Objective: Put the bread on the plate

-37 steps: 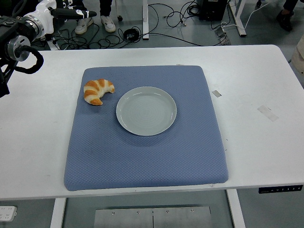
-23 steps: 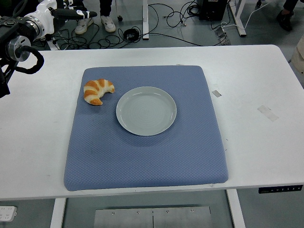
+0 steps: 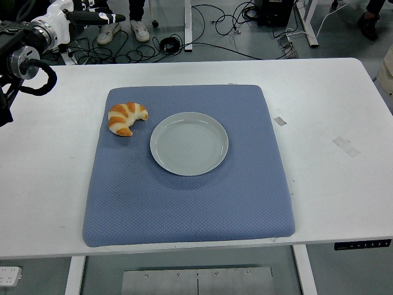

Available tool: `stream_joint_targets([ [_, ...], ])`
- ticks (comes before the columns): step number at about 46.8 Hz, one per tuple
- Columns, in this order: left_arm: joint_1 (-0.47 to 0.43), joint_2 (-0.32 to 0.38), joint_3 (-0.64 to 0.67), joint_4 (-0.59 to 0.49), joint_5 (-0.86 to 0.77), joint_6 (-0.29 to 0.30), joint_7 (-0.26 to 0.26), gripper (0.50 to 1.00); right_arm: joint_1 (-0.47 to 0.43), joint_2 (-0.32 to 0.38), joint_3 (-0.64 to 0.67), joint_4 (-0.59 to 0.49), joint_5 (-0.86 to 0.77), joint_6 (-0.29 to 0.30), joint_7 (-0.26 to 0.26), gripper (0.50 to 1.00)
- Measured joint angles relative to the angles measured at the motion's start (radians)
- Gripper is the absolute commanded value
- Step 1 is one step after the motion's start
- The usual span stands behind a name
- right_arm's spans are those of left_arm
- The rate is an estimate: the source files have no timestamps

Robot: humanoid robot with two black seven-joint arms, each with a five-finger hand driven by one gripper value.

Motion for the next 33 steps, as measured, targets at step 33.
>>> stream_joint_targets([
  [33,0.001,-0.003,0.001,0.0,0.006,0.014,0.0,0.963,0.0,0.0,0.0,0.0,0.0,0.0,0.0,1.0],
])
